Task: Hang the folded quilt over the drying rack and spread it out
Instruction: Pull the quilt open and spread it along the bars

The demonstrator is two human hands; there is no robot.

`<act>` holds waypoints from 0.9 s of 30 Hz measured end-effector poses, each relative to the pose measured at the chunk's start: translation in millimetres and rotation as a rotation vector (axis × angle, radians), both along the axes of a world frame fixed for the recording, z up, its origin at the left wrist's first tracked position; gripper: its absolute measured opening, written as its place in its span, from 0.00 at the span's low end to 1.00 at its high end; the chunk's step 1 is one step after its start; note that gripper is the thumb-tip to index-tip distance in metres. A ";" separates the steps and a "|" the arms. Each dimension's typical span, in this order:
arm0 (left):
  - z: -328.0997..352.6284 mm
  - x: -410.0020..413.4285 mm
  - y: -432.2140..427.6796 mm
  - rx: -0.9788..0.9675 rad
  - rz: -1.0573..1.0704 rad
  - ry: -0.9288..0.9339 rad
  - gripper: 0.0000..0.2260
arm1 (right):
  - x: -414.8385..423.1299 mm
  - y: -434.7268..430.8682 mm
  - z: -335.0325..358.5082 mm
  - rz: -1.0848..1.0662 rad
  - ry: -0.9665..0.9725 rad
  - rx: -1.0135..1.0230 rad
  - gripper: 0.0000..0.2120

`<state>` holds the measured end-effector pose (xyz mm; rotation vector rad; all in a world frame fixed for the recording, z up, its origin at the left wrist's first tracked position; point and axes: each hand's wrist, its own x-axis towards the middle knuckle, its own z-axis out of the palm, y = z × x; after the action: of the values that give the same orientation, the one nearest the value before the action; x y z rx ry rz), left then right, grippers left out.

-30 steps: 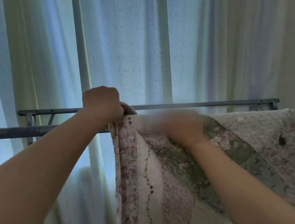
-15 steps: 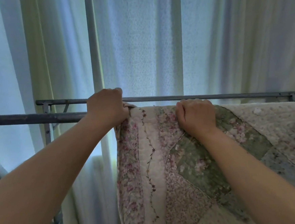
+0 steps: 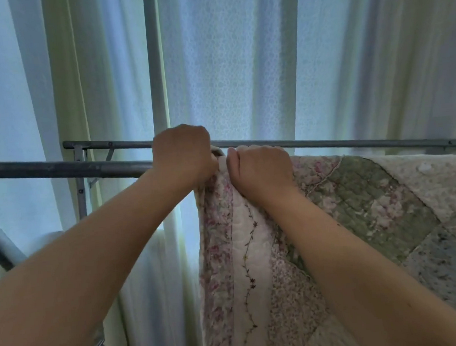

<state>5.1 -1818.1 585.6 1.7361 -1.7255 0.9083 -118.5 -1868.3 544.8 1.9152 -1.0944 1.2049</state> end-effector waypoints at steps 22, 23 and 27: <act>17.9 22.7 0.2 0.160 0.038 0.089 0.11 | 2.4 1.1 -4.6 -0.017 -0.024 0.015 0.20; 17.3 21.8 -1.0 0.166 0.053 0.070 0.14 | 1.7 0.8 -4.6 -0.017 -0.026 0.016 0.21; 13.9 25.7 -2.3 0.172 0.102 0.084 0.14 | 0.7 0.7 -4.5 -0.016 -0.034 0.003 0.19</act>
<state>30.8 -1820.4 599.5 1.9599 -1.7169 0.7360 -117.8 -1867.6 540.3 1.8910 -1.1281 1.2318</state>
